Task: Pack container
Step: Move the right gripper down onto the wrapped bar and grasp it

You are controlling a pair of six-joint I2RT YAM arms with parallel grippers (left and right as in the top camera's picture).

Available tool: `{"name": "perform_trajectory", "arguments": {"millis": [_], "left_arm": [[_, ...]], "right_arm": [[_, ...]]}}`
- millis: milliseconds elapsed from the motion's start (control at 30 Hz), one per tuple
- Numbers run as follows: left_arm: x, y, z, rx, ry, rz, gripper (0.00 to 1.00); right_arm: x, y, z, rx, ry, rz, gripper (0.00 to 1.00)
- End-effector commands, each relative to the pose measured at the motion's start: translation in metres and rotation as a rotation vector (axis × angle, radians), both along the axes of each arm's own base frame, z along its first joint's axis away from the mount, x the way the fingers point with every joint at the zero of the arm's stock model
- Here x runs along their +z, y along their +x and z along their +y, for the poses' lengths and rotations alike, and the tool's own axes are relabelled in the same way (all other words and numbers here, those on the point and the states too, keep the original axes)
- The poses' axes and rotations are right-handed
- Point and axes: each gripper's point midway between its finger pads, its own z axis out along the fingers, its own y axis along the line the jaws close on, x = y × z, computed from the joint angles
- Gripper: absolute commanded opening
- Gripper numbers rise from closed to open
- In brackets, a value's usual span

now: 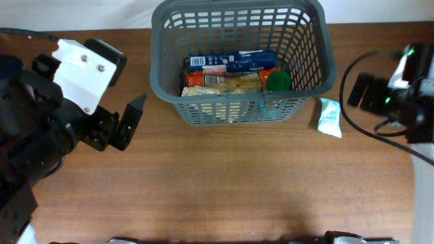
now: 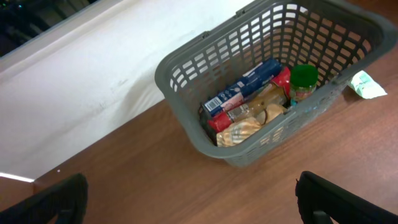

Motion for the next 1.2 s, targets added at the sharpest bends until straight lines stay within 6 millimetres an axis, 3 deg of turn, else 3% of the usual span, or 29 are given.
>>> {"name": "perform_trajectory", "arguments": {"millis": [0,33,100,400,533,667,833,1033,1167], "left_arm": [[0.001,-0.002,-0.001,-0.001,-0.014,0.0,0.99],[0.001,-0.002,-0.001,-0.001,-0.014,0.0,0.99],[0.001,-0.002,-0.001,-0.001,-0.014,0.0,0.99],[0.001,-0.002,-0.001,-0.001,-0.014,0.0,0.99],[0.001,-0.002,-0.001,-0.001,-0.014,0.0,0.99],[0.001,-0.002,-0.001,-0.001,-0.014,0.0,0.99],[0.001,-0.002,-0.001,-0.001,-0.014,0.0,0.99],[0.001,-0.002,-0.001,-0.001,-0.014,0.001,0.99],[0.001,-0.002,-0.001,-0.001,-0.014,0.001,0.99]], "right_arm": [[-0.065,-0.006,-0.001,-0.026,0.116,0.093,0.99],[-0.089,-0.004,-0.005,-0.037,0.135,0.119,0.99],[-0.119,0.001,-0.007,-0.042,0.148,0.142,0.99],[-0.205,0.053,-0.017,0.037,0.135,0.18,0.99],[-0.225,0.062,-0.017,0.074,0.13,0.2,0.99],[-0.249,0.063,-0.017,0.081,0.141,0.243,0.86],[-0.262,0.066,-0.018,0.093,0.139,0.259,0.75],[-0.265,0.069,-0.019,0.092,0.138,0.253,0.47],[-0.265,0.07,-0.019,0.093,0.137,0.251,0.34]]}}
